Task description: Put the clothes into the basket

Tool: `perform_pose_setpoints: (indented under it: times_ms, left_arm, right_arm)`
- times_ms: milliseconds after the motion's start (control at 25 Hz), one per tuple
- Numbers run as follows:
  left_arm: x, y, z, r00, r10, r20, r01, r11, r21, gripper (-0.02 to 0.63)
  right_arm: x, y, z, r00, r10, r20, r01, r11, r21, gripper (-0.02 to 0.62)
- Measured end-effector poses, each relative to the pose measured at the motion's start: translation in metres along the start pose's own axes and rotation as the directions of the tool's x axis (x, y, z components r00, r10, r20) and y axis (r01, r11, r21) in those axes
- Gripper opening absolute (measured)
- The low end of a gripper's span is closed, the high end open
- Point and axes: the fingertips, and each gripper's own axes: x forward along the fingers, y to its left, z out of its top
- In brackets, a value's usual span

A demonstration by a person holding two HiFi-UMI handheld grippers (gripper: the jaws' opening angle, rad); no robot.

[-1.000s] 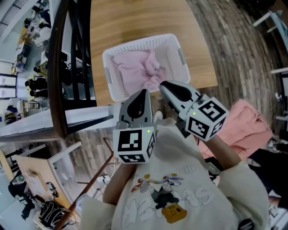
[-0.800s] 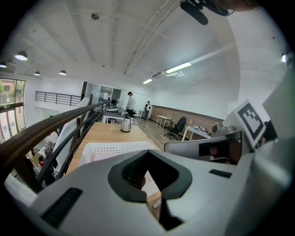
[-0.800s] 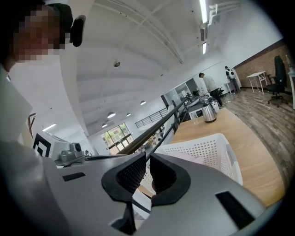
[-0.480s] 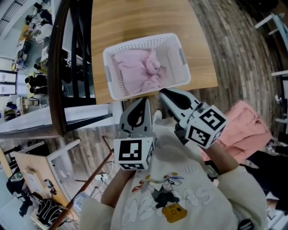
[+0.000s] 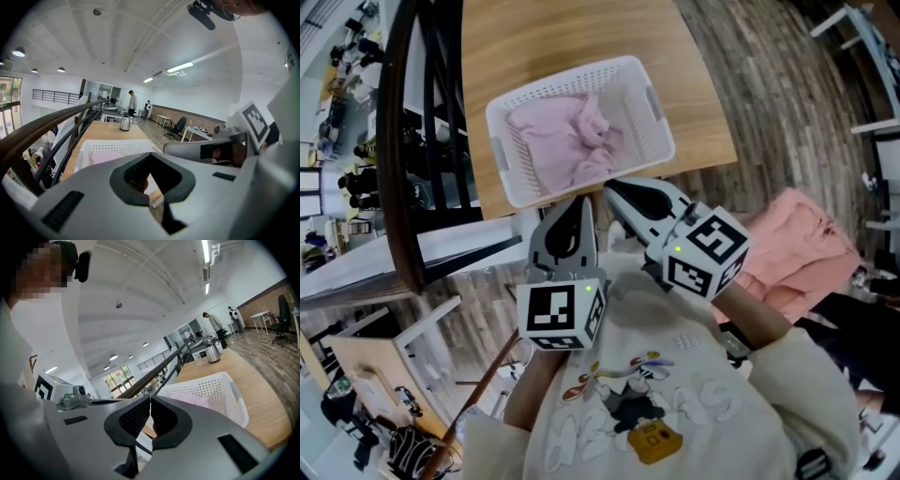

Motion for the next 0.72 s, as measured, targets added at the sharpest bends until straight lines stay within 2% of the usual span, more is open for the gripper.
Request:
perform_pose_setpoints:
  times_ms: [160,560,720]
  left_arm:
    - [0.003,-0.006,0.001,1.0,-0.01,-0.002,0.01,1.0,0.018,0.0]
    - [0.001,0.001,-0.004,1.0,0.014,-0.013,-0.014,1.0,-0.016,0.0]
    - [-0.003,0.006,-0.007,1.0,0.017,-0.016,-0.018,1.0,-0.023,0.0]
  right_arm:
    - [-0.002,0.002,0.004,1.0,-0.002,0.01,0.002,1.0,-0.026,0.031]
    - [-0.002,0.004,0.003,1.0,-0.007,-0.001,0.007,0.999,-0.048,0.031]
    - [0.002,0.008,-0.001,1.0,0.002,-0.012,-0.002,1.0,-0.027,0.031]
